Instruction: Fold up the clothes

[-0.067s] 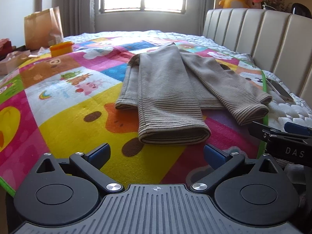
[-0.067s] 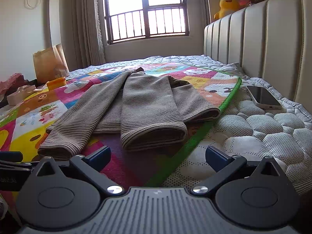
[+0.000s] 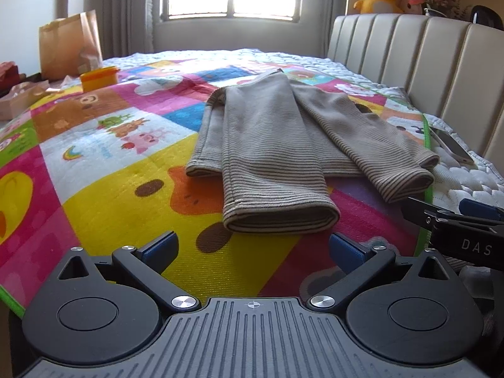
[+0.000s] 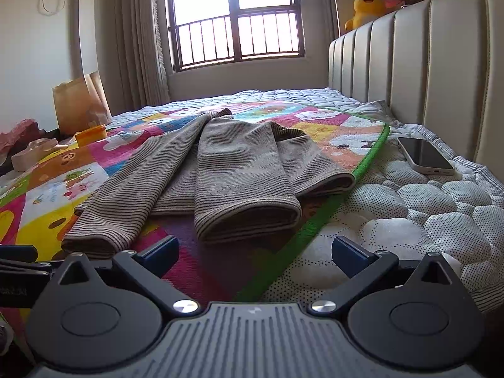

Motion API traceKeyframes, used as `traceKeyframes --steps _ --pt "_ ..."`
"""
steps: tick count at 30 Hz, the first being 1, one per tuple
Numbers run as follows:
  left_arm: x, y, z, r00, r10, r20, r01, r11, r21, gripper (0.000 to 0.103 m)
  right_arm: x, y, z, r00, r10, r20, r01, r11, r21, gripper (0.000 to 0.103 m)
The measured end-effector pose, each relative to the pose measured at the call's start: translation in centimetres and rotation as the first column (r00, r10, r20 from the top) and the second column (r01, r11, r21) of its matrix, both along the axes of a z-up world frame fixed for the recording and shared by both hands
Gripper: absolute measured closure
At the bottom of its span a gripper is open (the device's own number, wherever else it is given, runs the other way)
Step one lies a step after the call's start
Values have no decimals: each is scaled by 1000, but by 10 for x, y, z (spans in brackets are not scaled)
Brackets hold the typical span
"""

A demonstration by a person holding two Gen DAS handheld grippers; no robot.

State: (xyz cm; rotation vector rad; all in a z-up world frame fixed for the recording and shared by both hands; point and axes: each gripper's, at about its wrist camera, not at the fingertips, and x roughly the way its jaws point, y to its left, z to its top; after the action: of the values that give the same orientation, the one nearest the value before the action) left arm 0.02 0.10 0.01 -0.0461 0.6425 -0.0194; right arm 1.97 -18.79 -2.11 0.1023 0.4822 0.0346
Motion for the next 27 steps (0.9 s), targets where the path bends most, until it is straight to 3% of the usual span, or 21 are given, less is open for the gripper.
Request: traceKeyframes --steps 27 --pt "1 2 -6 1000 5 -28 -6 1000 -23 0 -3 8 -2 1000 29 -10 -29 1000 2 0"
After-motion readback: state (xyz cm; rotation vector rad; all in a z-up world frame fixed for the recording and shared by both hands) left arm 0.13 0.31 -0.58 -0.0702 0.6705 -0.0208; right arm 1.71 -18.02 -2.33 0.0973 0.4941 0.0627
